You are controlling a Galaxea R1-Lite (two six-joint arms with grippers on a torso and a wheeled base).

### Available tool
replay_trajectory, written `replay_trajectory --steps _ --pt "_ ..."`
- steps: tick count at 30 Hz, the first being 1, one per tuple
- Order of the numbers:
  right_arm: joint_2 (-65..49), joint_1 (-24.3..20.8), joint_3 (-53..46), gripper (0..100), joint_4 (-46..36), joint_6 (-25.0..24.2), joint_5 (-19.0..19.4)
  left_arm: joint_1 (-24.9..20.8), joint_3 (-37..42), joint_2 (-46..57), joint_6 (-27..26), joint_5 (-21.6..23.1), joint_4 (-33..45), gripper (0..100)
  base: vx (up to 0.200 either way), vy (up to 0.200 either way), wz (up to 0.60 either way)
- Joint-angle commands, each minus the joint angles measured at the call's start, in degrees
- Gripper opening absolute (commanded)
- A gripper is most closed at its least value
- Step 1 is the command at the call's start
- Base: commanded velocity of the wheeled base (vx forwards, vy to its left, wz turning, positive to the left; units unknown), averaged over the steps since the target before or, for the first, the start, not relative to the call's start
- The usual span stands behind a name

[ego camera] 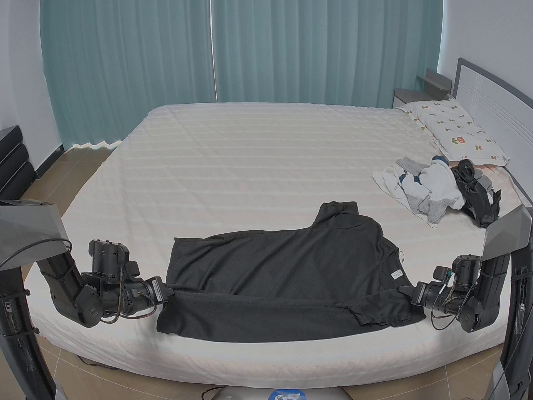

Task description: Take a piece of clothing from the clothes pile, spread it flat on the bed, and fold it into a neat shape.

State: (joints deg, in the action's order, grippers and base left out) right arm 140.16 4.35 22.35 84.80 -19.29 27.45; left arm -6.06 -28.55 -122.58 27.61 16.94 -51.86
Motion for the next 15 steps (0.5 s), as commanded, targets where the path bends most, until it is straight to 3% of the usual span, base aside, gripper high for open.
replay_trajectory --steps 1,6,7,15 --pt "-0.41 1.45 -2.39 0 3.88 -0.49 0.5 0.08 1.22 2.17 0.16 -0.07 0.0 0 0.0 0.0 0.0" --pt "-2.87 2.15 -4.5 0 4.76 -2.69 1.2 0.08 2.62 4.19 0.16 -0.16 0.18 0 0.0 0.0 0.0" --pt "-5.24 2.59 -5.47 0 4.76 -5.15 2.69 0.08 4.12 4.89 0.16 -0.25 0.71 0 0.0 0.0 0.0" --pt "-10.6 3.82 -8.63 0 4.76 -6.29 5.42 0.08 6.23 6.82 -0.1 -0.51 0.88 0 0.0 0.0 0.0"
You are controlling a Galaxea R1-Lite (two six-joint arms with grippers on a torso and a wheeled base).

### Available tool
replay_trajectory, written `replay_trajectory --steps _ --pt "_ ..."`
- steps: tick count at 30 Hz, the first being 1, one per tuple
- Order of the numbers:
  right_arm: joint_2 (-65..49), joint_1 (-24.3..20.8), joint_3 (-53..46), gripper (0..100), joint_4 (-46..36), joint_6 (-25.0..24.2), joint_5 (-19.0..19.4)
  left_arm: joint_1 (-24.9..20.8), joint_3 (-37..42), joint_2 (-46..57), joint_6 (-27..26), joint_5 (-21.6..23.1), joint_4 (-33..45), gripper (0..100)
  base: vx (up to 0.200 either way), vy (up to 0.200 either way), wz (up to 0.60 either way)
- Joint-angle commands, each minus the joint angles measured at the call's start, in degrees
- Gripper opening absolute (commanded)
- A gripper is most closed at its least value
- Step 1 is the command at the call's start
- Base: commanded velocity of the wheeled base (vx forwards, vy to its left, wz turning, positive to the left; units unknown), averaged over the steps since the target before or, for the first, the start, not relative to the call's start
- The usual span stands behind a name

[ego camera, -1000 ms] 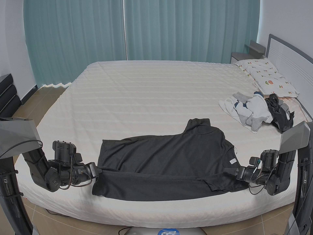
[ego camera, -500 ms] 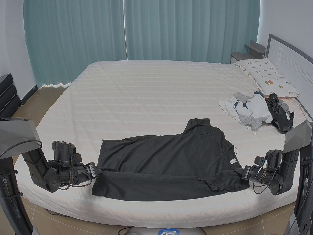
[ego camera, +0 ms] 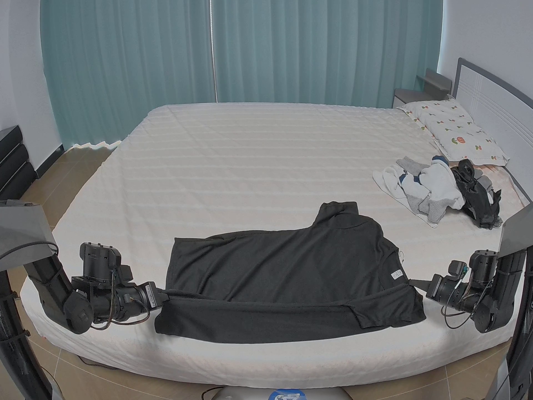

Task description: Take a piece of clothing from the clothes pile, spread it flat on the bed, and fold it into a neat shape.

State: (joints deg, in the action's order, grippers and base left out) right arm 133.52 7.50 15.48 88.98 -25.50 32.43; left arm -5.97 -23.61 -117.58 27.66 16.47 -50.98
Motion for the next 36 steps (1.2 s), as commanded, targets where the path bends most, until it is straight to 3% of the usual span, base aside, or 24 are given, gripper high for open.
replay_trajectory --steps 1,9,15,20,26,36 --pt "-4.41 0.85 -2.21 0 0.58 -0.07 0.44 0.08 1.46 1.83 -0.15 -0.03 0.0 0 0.0 0.0 0.0" --pt "-7.93 2.61 -5.11 0 0.58 -0.16 2.99 0.35 2.17 5.08 -0.59 -0.3 2.82 0 0.0 0.0 0.0" --pt "-10.83 3.49 -7.04 0 0.58 -0.16 3.08 0.0 0.5 9.12 -1.56 -0.39 12.13 0 0.0 0.0 0.0" --pt "-11.8 3.75 -9.51 0 0.58 0.37 3.96 0.0 -3.9 13.25 -1.64 -0.39 25.23 0 0.0 0.0 0.0" --pt "-11.53 3.75 -8.98 0 0.58 0.45 3.87 0.0 -7.06 14.31 -1.29 -0.3 32.17 0 0.0 0.0 0.0" --pt "-4.32 3.05 -1.33 0 0.49 -0.07 2.82 0.0 -11.98 6.57 -0.85 -0.39 34.19 0 0.0 0.0 0.0"
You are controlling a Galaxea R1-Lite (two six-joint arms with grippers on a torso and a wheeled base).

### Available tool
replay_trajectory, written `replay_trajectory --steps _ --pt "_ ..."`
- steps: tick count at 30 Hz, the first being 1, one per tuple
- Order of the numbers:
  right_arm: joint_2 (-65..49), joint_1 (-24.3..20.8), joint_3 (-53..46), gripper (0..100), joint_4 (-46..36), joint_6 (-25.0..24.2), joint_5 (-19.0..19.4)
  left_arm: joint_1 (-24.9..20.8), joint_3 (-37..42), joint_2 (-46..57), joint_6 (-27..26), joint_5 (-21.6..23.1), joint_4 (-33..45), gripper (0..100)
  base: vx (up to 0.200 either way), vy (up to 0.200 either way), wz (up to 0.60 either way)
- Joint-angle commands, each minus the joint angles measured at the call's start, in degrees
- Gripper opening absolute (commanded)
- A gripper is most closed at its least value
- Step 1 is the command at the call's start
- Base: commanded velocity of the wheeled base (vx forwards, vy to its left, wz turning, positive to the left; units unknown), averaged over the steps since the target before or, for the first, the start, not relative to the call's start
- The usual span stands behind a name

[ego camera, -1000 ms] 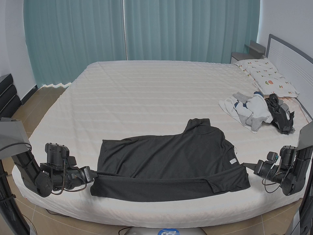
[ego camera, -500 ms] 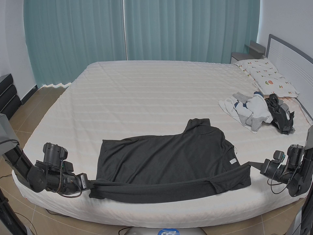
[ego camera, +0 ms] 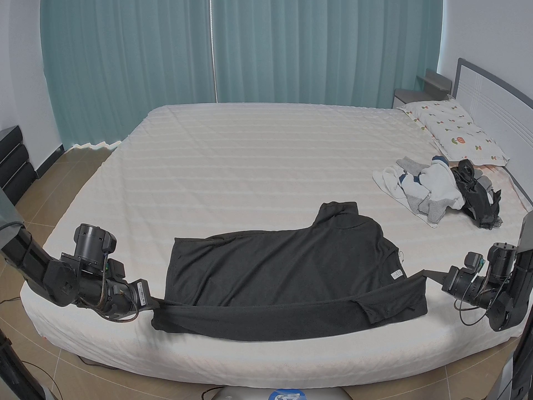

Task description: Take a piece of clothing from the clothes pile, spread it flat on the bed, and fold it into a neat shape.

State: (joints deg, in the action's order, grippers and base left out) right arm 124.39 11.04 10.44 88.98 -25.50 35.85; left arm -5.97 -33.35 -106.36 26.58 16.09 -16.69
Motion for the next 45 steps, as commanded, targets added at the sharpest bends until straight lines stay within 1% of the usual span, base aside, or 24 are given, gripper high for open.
replay_trajectory --steps 1,6,10,13,15,18,19,21,24,32,36,38,45 --pt "5.77 -0.59 4.68 0 0.49 -0.07 -0.7 0.0 -2.95 -5.43 0.58 -0.01 -0.1 0 0.0 0.0 0.0" --pt "10.7 -1.99 8.2 0 0.41 -0.07 -0.87 0.17 -6.72 -10.09 1.9 -0.18 -0.36 0 0.0 0.0 0.0" --pt "14.83 -2.78 12.15 0 0.23 -0.07 -2.28 -0.09 -9.01 -13.7 2.08 -1.24 -2.21 0 0.0 0.0 0.0" --pt "15.27 -3.49 13.3 0 -1.26 -0.07 -2.37 -0.27 -9.63 -14.57 2.16 -1.68 -2.73 0 0.0 0.0 0.0" --pt "15.09 -4.8 15.32 0 -5.4 -0.07 -3.25 -0.88 -10.86 -16.16 2.96 -2.12 -2.82 0 0.0 0.0 0.0" --pt "15.35 -5.51 17.07 0 -6.45 -0.07 -4.92 -1.41 -11.82 -17.39 4.27 -4.14 -2.82 0 0.0 0.0 0.0" --pt "15.53 -6.12 17.87 0 -6.54 -0.07 -5.88 -1.5 -12.35 -18.35 4.71 -5.72 -2.82 0 0.0 0.0 0.0" --pt "16.06 -6.56 18.83 0 -6.89 -0.07 -6.85 -1.67 -13.14 -19.41 5.33 -7.21 -2.82 0 0.0 0.0 0.0" --pt "16.23 -7.0 19.18 0 -7.07 -0.07 -8.08 -2.11 -13.58 -19.58 6.21 -7.39 -2.82 0 0.0 0.0 0.0" --pt "15.79 -6.21 18.74 0 -6.45 -0.25 -8.25 -2.73 -14.55 -19.76 6.21 -7.48 -3.17 0 0.0 0.0 0.0" --pt "15.7 -6.03 18.74 0 -6.27 -1.3 -9.13 -3.34 -14.9 -20.02 6.56 -7.57 -3.26 0 0.0 0.0 0.0" --pt "15.79 -6.12 18.92 0 -6.27 -2.45 -10.01 -3.34 -15.16 -20.9 6.65 -8.45 -3.53 0 0.0 0.0 0.0" --pt "16.32 -6.83 19.18 0 -6.36 -2.45 -10.1 -3.52 -15.16 -21.96 6.74 -10.99 -5.2 0 0.0 0.0 0.0"
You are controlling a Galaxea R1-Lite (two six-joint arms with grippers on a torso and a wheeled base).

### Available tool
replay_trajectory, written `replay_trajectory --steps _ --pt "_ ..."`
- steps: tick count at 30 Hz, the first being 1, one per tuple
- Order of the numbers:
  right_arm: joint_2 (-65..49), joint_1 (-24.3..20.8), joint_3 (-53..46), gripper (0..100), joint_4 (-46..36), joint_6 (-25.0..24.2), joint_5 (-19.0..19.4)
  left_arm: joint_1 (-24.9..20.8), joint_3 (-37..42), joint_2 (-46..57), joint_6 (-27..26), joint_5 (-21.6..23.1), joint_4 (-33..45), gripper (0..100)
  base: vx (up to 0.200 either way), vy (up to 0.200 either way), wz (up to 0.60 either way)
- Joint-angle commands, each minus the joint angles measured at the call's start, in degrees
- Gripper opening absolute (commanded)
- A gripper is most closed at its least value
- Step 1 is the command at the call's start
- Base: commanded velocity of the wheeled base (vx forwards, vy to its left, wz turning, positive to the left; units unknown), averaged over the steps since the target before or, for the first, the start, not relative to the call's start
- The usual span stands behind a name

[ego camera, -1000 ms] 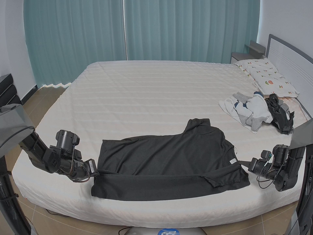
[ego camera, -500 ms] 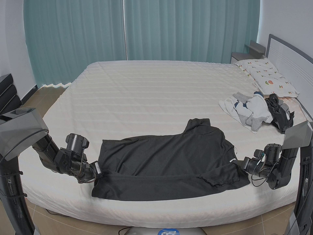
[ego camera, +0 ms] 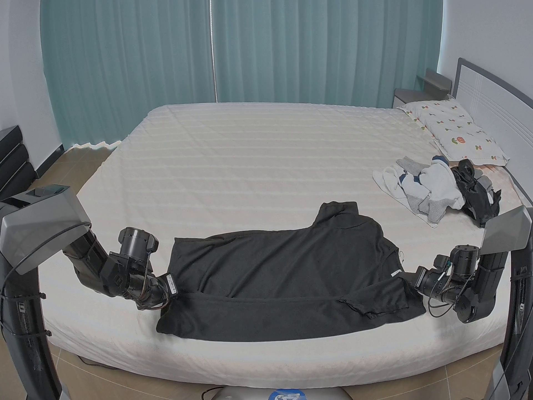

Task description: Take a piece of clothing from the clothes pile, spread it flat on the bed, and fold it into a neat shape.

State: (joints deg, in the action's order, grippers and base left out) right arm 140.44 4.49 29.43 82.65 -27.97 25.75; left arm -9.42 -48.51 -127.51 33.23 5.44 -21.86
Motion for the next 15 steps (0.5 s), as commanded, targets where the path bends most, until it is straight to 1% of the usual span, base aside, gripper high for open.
replay_trajectory --steps 1,2,3,7,9,10,11,12,13,14,15 --pt "0.28 -0.36 -0.07 0 0.05 0.02 -0.08 -0.16 -0.1 -0.81 0.08 -0.43 0.06 0 0.0 0.0 0.0" --pt "0.28 -0.36 -0.16 0 0.05 0.02 -0.08 -0.24 -0.1 -0.81 0.08 -0.43 0.06 0 0.0 0.0 0.0" --pt "0.28 -0.44 -0.34 100 0.14 -0.07 -0.08 -0.42 -0.19 -0.81 0.08 -0.43 0.06 100 0.0 0.0 0.0" --pt "-0.34 0.08 -0.69 100 0.14 -0.51 0.01 -0.33 -0.27 -0.72 0.43 -0.34 0.06 100 0.0 0.0 0.0" --pt "-0.78 0.26 -0.69 100 0.23 -2.53 0.01 -0.07 -0.1 -0.46 0.52 0.28 -0.03 100 0.0 0.0 0.0" --pt "-1.22 0.26 -0.69 100 0.49 -4.38 -0.08 0.19 0.17 -0.37 0.87 0.8 -0.11 100 0.0 0.0 0.0" --pt "-1.22 0.26 -0.69 100 0.49 -4.38 -0.08 0.19 0.17 -0.37 0.87 0.8 -0.11 100 0.0 0.0 0.0" --pt "-2.62 0.26 -0.95 100 1.2 -9.12 0.01 0.46 0.34 -0.02 2.36 2.91 -0.11 100 0.0 0.0 0.0" --pt "-3.33 0.26 -1.3 100 1.55 -11.94 0.09 0.72 0.43 0.25 3.42 4.23 -0.11 100 0.0 0.0 0.0" --pt "-3.41 0.26 -1.39 100 1.63 -12.29 0.09 0.81 0.43 0.34 3.59 4.41 -0.11 100 0.0 0.0 0.0" --pt "-4.29 0.44 -2.01 100 3.04 -15.63 0.62 1.51 0.78 1.65 5.0 5.99 -0.03 100 0.0 0.0 0.0"
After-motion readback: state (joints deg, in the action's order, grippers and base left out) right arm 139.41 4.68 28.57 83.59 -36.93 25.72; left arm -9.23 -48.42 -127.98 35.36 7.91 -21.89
